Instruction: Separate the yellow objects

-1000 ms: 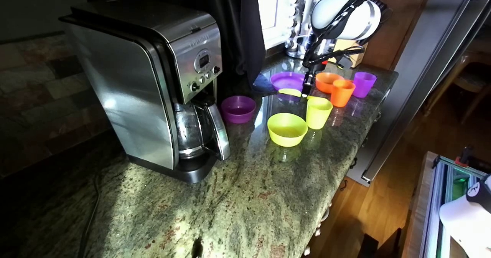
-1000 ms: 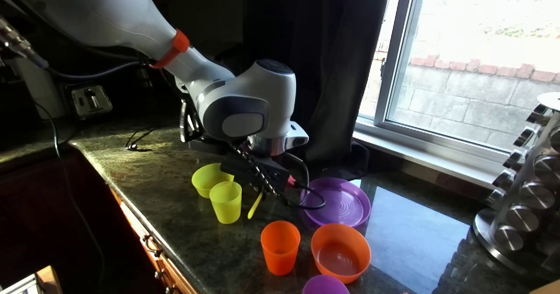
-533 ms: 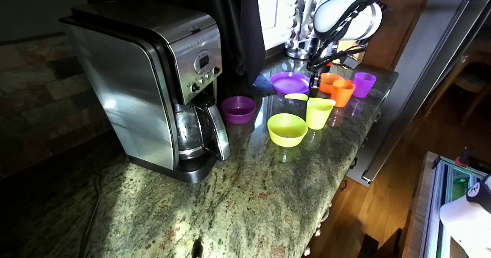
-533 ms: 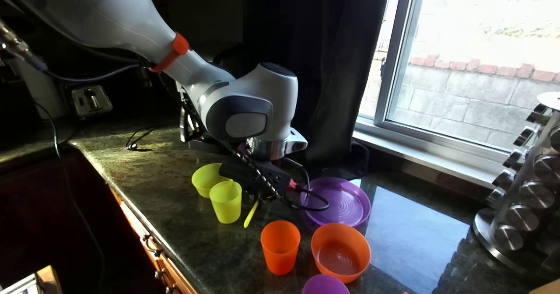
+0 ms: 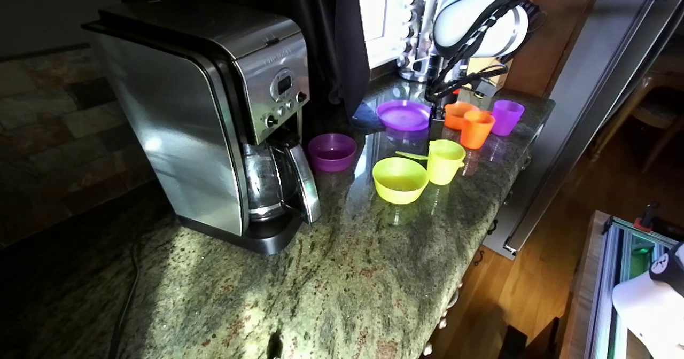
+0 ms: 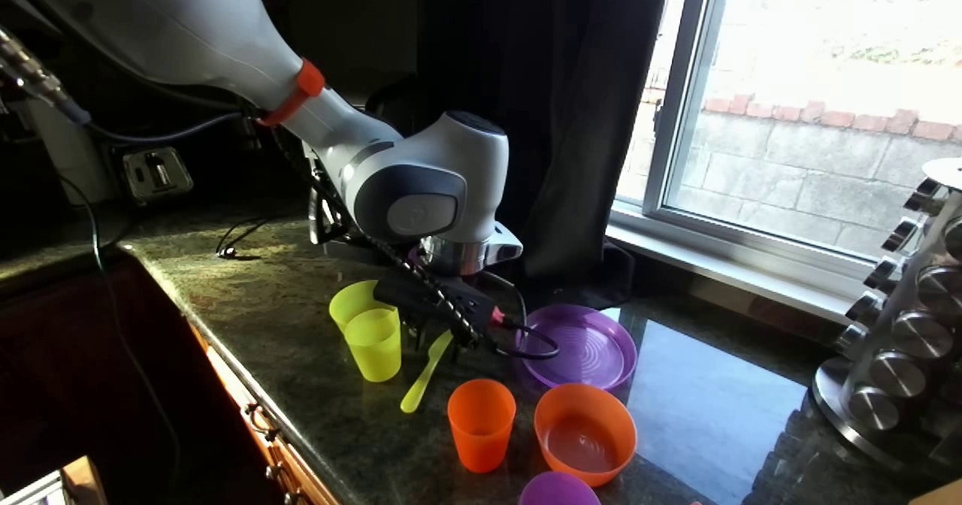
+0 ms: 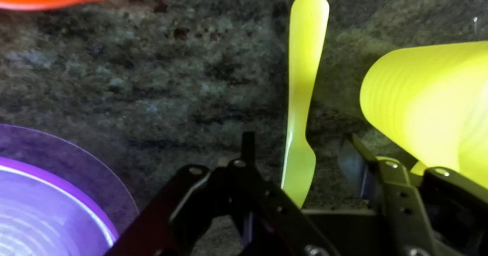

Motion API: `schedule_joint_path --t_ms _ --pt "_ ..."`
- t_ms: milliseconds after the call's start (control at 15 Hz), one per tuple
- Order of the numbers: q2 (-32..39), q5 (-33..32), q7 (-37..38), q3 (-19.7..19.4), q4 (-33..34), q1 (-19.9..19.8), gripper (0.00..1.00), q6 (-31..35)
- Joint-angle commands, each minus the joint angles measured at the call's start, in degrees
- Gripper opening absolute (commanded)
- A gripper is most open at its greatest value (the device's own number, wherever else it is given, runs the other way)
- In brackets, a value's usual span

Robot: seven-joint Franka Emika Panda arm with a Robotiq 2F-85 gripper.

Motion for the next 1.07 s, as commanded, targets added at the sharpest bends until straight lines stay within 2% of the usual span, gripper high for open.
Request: schedule_joint_path --t_ms 0,67,133,600,1000 --pt "0.72 -0.19 1.41 0.53 1.3 0.43 0.91 -1.34" --pt "-0.01 -0.6 1.46 0.25 0.99 0.22 0.98 -1.42" --pt "-0.36 -1.08 1.9 0.04 0.9 0.15 1.0 -1.28" --pt "-5.58 -1.33 3.73 -1.8 -0.41 -0.92 1.0 -2.49" --pt "-13.88 -0.64 11.36 -2.69 -1.73 -0.26 1.0 -10.28"
